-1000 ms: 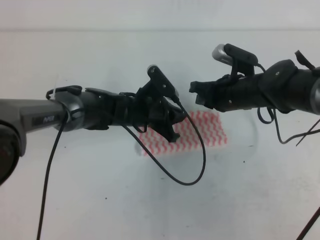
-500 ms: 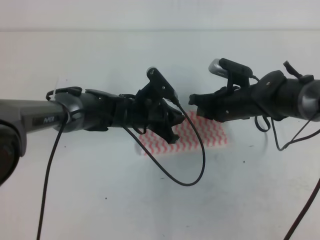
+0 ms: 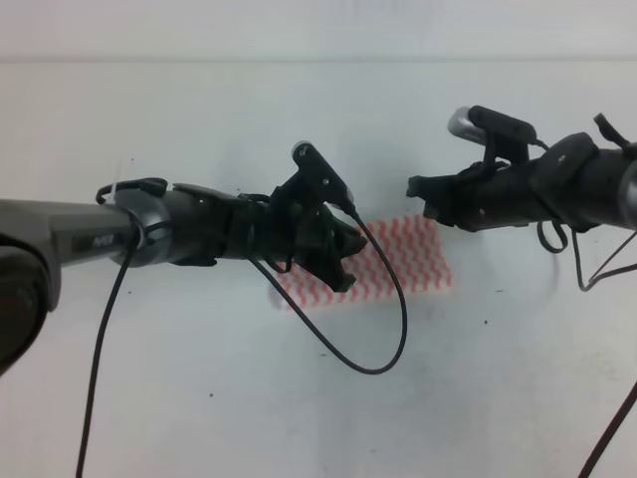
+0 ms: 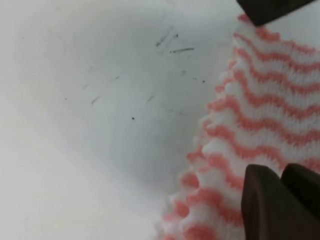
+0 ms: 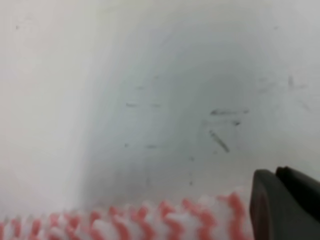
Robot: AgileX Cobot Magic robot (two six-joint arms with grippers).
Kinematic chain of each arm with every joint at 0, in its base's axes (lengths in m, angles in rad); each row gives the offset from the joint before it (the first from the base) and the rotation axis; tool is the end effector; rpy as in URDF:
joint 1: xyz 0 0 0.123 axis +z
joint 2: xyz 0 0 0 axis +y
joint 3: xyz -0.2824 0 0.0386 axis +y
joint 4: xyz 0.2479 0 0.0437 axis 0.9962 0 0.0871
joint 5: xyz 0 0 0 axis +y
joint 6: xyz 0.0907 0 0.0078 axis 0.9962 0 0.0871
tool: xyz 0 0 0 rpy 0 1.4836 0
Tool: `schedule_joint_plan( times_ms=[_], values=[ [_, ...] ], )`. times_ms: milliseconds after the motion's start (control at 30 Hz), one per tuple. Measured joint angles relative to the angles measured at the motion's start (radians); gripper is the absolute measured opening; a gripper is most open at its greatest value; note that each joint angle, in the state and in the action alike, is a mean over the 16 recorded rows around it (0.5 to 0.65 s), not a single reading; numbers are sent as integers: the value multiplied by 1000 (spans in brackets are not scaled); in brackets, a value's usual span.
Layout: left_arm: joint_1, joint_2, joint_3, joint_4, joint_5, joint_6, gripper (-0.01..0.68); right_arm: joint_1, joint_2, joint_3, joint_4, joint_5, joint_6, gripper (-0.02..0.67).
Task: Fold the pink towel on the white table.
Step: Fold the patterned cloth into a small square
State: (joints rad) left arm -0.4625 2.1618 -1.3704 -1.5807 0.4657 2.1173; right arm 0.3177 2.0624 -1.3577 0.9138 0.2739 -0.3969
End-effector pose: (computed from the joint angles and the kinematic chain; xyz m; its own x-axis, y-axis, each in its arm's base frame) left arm 0.3906 -0.2406 0.1381 -0.1351 0.5767 -0.8057 0.9013 0.4093 0.1419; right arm 0.4187 0.1583 0.1634 -0.8057 0.2266 -0.5473 -0.0723 0.8794 0.4706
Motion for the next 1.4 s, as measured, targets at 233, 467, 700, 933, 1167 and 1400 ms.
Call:
schedule_joint_plan(
  times_ms=[233,467,700,933,1167,1400],
  values=[
    [0,1,0,0,-4,-1,53,-23,0,-9,-10,27,1,-7],
    [0,3,0,0,-6,-2,53,-28,0,-31,-9,96,0,-12],
    [0,3,0,0,-5,-2,53,-24,17,-50,-4,142,2,-17],
    [0,1,0,0,-6,-1,54,-25,44,-51,-5,129,4,-17],
    [0,-9,0,0,-4,0,53,-28,37,-52,-12,136,5,-18],
    [-7,-22,0,0,15,-18,43,-32,-52,-51,-100,168,57,-18]
  ],
)
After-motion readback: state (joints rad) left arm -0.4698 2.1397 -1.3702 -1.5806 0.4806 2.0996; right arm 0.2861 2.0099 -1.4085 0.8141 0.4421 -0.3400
